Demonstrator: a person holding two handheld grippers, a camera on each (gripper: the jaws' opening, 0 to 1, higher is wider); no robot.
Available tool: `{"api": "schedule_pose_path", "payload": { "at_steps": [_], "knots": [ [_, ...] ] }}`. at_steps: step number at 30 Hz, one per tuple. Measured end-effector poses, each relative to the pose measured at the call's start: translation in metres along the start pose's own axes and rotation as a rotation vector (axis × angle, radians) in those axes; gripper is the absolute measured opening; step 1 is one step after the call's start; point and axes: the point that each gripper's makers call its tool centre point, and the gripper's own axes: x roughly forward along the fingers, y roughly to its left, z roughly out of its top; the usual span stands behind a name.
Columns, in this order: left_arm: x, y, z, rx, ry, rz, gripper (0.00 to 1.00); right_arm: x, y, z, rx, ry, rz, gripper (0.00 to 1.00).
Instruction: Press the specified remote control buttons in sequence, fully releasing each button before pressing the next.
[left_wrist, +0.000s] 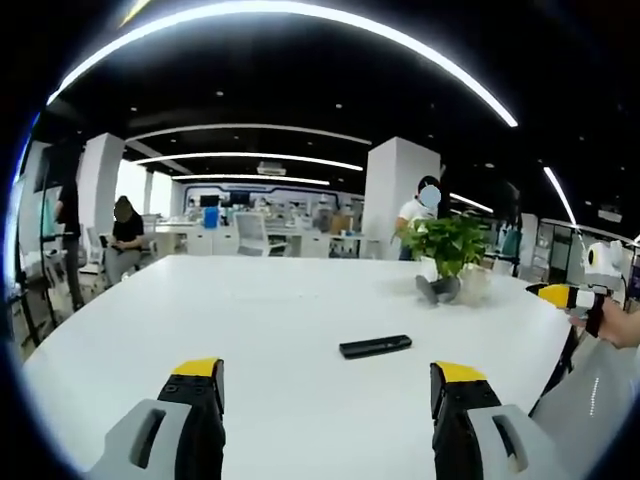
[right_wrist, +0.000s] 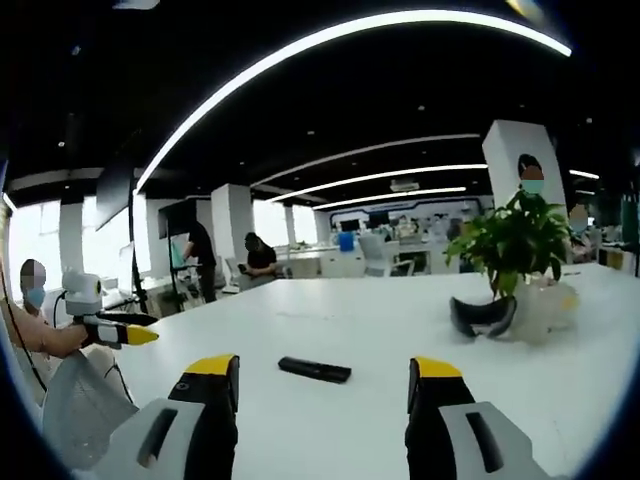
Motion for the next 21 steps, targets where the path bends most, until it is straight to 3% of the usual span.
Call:
{"api": "schedule_pose_path", "payload": {
  "at_steps": [7, 12, 16, 20, 21],
  "knots": [
    [-0.002, 0.005, 0.003, -0.031, -0.013, 0.028, 0.89, 0.003, 0.007, -0.006, -0.056, 0.041, 0.019, 0.67],
    [0.001, -0.006, -0.003, -0.059, 0.020, -0.033, 0.89, 0.001, -0.006, -0.011, -0.067, 0.067, -0.052, 0.67],
    [0.002, -0.011, -0.004, -0.074, 0.024, -0.060, 0.90, 0.001, -0.010, -0.014, -0.051, 0.083, -0.071, 0.68],
    [0.003, -0.015, -0.006, -0.167, 0.037, -0.115, 0.97, -0.001, -0.019, -0.021, 0.038, 0.108, -0.098, 0.68],
    [0.003, -0.013, -0.010, -0.175, 0.068, -0.121, 0.99, -0.002, -0.023, -0.021, 0.048, 0.111, -0.117, 0.69]
  ]
}}
